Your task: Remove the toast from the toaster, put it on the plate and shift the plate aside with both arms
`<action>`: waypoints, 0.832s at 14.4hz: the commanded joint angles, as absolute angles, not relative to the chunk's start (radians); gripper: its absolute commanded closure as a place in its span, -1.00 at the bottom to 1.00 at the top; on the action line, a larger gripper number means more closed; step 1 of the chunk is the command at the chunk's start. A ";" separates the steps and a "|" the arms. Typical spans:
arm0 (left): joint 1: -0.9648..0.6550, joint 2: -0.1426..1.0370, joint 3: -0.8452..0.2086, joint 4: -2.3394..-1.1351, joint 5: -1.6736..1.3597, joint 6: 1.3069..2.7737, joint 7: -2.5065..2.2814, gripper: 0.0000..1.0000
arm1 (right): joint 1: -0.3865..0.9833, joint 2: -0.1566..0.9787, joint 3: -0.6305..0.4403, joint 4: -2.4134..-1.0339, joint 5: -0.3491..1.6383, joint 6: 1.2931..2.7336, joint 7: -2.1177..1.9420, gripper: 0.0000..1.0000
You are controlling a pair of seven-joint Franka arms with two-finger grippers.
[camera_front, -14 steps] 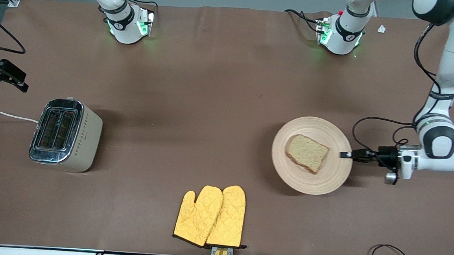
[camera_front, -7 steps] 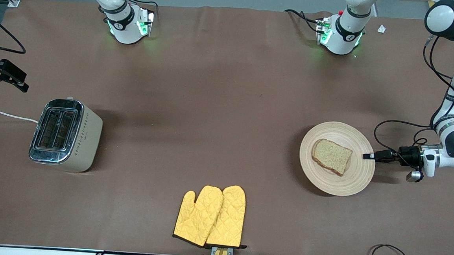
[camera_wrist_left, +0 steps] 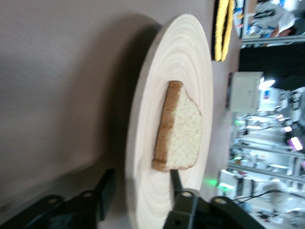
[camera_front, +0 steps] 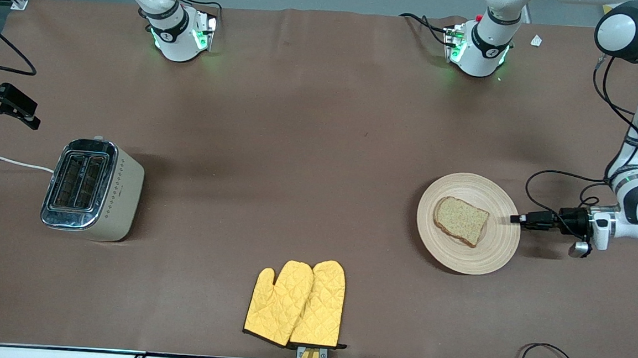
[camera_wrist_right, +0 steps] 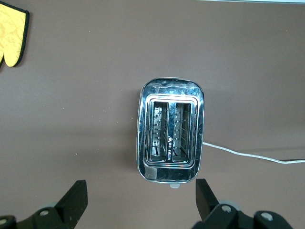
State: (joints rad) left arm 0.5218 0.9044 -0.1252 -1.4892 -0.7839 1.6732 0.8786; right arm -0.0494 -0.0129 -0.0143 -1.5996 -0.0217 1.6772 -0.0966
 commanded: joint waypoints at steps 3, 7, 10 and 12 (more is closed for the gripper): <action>0.506 0.815 -0.138 -1.298 -0.430 1.647 0.856 -1.00 | -0.049 -0.008 -0.015 -1.586 -0.011 1.667 -0.106 -1.00; 0.335 0.605 -0.137 -1.284 -0.203 1.651 0.584 -1.00 | -0.049 -0.008 -0.015 -1.586 -0.011 1.667 -0.106 -1.00; 0.218 0.471 -0.144 -1.308 -0.149 1.634 0.404 -1.00 | -0.049 -0.008 -0.015 -1.588 -0.012 1.669 -0.106 -1.00; 0.160 0.398 -0.146 -1.313 -0.109 1.565 0.287 -1.00 | -0.048 -0.008 -0.015 -1.588 -0.011 1.669 -0.106 -1.00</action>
State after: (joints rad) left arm 0.1907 0.4816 -0.1542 -1.2596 -0.1520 1.6051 0.3600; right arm -0.0494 -0.0121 -0.0142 -1.5985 -0.0217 1.6763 -0.0966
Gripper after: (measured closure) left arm 0.000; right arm 0.000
